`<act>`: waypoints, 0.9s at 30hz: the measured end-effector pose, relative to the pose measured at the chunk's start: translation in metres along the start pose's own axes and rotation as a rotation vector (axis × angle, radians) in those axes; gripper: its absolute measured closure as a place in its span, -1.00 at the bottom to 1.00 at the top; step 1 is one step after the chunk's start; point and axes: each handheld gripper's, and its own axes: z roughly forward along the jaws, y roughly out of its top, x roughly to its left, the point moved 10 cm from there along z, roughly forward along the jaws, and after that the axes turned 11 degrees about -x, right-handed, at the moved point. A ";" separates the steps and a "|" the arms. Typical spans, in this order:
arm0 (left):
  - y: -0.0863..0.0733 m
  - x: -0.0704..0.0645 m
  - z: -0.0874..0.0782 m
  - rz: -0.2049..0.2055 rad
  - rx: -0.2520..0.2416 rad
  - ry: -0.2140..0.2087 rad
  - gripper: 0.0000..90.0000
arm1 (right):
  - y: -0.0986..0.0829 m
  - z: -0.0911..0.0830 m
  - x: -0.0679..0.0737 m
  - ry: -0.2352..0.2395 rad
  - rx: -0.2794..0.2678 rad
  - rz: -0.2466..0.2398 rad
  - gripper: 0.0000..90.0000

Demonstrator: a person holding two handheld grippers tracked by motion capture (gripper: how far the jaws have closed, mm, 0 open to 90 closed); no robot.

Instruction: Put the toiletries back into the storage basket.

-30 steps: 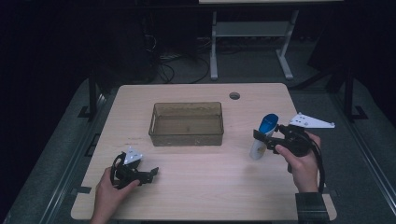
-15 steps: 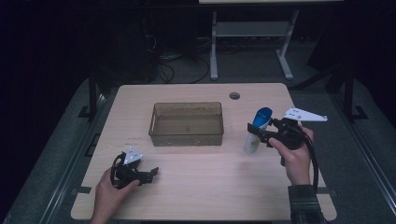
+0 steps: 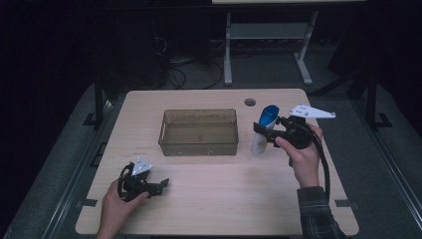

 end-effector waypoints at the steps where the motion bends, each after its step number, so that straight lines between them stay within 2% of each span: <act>1: 0.000 0.000 0.000 0.000 0.000 0.000 -0.72 | 0.000 0.000 0.000 0.000 0.000 0.000 -0.25; 27: 0.000 0.000 0.000 -0.001 -0.001 -0.001 -0.72 | 0.012 0.050 0.010 0.025 0.002 -0.017 -0.25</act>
